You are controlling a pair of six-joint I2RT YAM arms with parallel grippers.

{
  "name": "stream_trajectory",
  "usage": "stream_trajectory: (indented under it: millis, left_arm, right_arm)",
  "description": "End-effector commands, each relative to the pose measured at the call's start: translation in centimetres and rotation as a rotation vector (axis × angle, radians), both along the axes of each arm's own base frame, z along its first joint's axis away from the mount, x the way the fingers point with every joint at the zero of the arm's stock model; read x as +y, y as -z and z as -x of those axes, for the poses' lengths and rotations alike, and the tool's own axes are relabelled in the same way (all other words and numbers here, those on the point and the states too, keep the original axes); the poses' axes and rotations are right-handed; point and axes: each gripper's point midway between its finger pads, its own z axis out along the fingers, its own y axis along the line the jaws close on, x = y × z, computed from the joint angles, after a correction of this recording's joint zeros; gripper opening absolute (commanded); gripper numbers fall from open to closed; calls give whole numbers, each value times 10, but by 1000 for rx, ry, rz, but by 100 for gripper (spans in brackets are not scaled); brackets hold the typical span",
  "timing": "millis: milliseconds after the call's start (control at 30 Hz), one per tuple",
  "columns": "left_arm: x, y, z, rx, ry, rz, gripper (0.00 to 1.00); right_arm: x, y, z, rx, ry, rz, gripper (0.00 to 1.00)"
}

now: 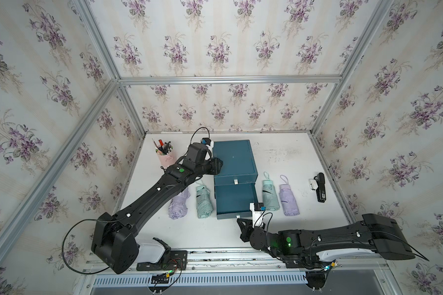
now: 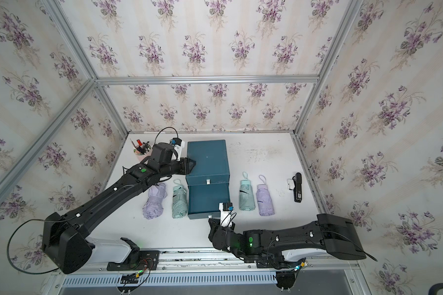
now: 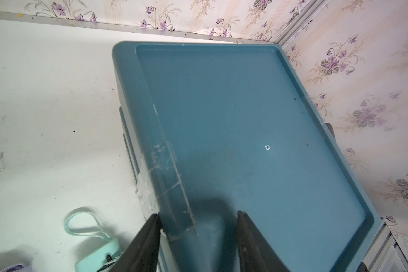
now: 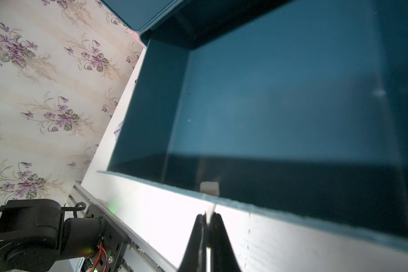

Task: Place the umbrella in the drawer by color
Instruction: Open the drawer in the storage box.

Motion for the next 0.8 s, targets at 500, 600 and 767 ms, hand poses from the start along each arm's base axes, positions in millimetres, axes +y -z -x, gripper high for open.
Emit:
stream_trajectory:
  millis: [500, 600, 767]
  left_arm:
    - [29, 57, 42, 230, 23, -197, 51]
    - [29, 57, 42, 231, 27, -200, 51]
    - [30, 59, 43, 231, 29, -207, 51]
  right_arm:
    - [-6, 20, 14, 36, 21, 99, 0]
    - [-8, 23, 16, 43, 20, 104, 0]
    - [-6, 25, 19, 37, 18, 117, 0]
